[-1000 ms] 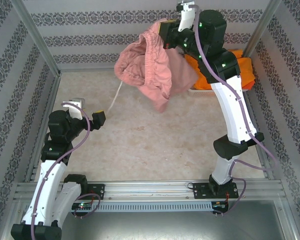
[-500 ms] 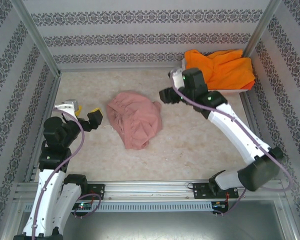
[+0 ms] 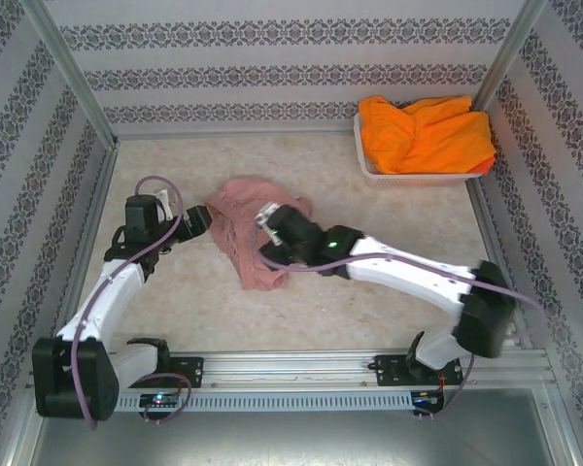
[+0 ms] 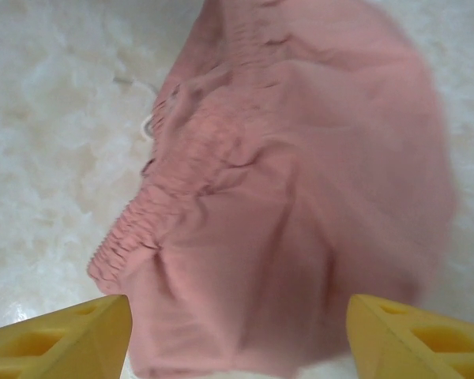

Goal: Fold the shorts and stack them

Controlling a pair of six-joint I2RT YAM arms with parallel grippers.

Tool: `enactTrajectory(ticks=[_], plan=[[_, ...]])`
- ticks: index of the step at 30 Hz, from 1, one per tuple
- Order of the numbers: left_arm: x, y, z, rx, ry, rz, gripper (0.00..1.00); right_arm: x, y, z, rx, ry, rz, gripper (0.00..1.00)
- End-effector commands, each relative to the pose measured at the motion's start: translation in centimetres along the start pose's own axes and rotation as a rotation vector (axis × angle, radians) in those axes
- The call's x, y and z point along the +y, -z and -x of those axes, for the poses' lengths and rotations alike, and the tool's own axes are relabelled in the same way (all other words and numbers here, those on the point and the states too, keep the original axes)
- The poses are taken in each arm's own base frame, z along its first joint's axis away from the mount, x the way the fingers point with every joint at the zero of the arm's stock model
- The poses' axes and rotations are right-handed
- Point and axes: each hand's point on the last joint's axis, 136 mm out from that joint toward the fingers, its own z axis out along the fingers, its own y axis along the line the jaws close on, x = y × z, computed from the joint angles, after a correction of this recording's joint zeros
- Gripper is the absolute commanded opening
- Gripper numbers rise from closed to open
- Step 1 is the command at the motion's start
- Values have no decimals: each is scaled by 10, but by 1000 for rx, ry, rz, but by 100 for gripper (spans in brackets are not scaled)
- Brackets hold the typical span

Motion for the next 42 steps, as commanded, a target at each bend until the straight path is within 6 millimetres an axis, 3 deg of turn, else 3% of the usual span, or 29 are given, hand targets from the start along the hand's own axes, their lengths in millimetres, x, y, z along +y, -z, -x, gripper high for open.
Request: enactTrajectory(ticks=[1,6,13,17,22,28,31,35,38,42], plan=[[2,-13,32,-76,80,-54,86,29,-24,2,31,41,-27,72],[12,-45,48,-49,158,-103,85,65,-53,-17,116,131,-19,72],[13,-92,56,26,225,-174,85,91,-68,-55,213,227,-39,77],[23,-115,51,76,242,-167,83,87,-77,-68,258,217,-71,80],[20,-136,44,121,268,-207,72,73,-86,-74,290,213,-161,83],[17,-147,36,150,281,-229,54,53,-100,-86,352,221,-269,80],[13,-151,34,161,292,-246,39,42,-105,-90,377,221,-317,73],[10,-151,34,164,299,-257,19,35,-108,-88,373,191,-333,48],[6,-144,41,149,283,-253,10,37,-104,-82,348,178,-322,26],[-4,-127,59,114,230,-236,4,40,-90,-64,290,148,-278,10]])
